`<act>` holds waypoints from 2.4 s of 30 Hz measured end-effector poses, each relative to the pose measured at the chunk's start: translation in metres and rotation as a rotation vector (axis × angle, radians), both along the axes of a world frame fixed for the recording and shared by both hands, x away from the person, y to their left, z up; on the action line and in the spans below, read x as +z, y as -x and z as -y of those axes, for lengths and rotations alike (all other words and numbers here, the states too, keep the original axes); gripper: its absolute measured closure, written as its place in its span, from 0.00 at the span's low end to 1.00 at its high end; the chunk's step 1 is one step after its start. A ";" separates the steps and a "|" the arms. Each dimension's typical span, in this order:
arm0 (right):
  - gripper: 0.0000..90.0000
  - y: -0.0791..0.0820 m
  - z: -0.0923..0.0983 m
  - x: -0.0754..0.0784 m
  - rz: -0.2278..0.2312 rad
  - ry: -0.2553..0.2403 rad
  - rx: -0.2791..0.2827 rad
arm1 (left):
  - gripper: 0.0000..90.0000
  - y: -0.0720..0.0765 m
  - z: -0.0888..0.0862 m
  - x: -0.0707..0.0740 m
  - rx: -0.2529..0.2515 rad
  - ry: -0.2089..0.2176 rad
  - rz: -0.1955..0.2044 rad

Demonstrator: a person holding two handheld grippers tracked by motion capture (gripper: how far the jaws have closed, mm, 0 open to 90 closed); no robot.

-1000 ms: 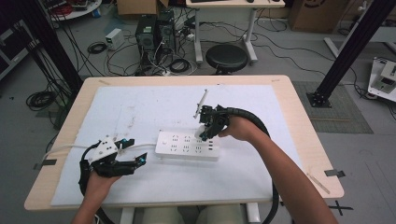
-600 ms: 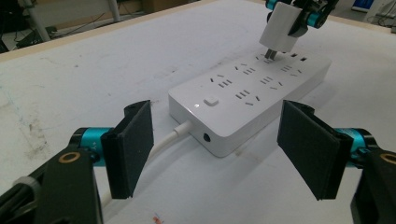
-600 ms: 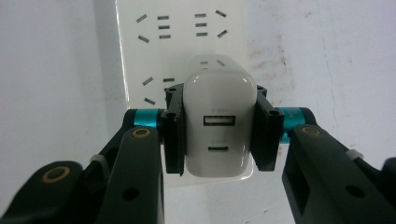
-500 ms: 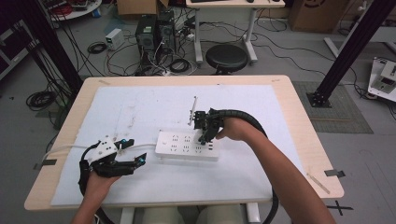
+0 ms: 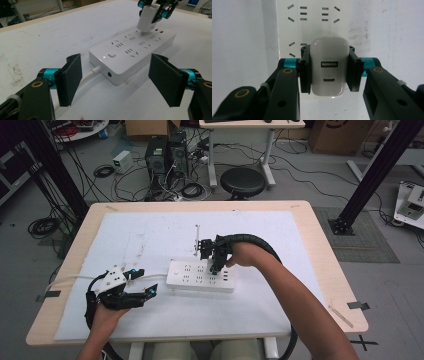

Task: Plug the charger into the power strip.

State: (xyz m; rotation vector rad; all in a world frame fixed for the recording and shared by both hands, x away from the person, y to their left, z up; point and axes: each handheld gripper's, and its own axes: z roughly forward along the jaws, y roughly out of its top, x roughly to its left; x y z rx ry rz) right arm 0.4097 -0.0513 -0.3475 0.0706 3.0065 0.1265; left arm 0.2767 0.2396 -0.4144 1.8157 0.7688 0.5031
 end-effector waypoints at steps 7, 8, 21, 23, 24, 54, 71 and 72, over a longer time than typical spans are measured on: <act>0.71 0.004 -0.007 -0.002 0.027 0.021 0.025 | 0.30 0.000 0.002 -0.001 0.002 0.005 -0.001; 0.71 0.005 -0.009 -0.003 0.028 0.029 0.027 | 0.30 0.000 0.002 -0.001 0.002 0.003 0.000; 0.71 -0.002 -0.014 -0.010 -0.010 0.063 -0.001 | 0.30 0.000 -0.003 -0.002 0.010 0.009 0.000; 0.71 -0.002 -0.016 -0.010 -0.014 0.074 -0.007 | 0.30 0.000 -0.002 -0.003 0.010 0.008 0.001; 0.71 -0.002 -0.016 -0.010 -0.016 0.075 -0.011 | 0.30 0.000 -0.001 -0.003 0.009 0.010 -0.001; 0.70 -0.005 -0.001 -0.016 -0.034 -0.052 -0.054 | 0.30 0.000 -0.005 -0.003 0.020 0.015 0.002; 0.23 -0.005 0.033 0.002 -0.001 -0.316 -0.231 | 0.30 0.000 -0.006 -0.004 0.030 0.032 0.002; 0.23 -0.005 0.033 0.002 -0.001 -0.316 -0.231 | 0.30 0.000 -0.006 -0.004 0.030 0.032 0.002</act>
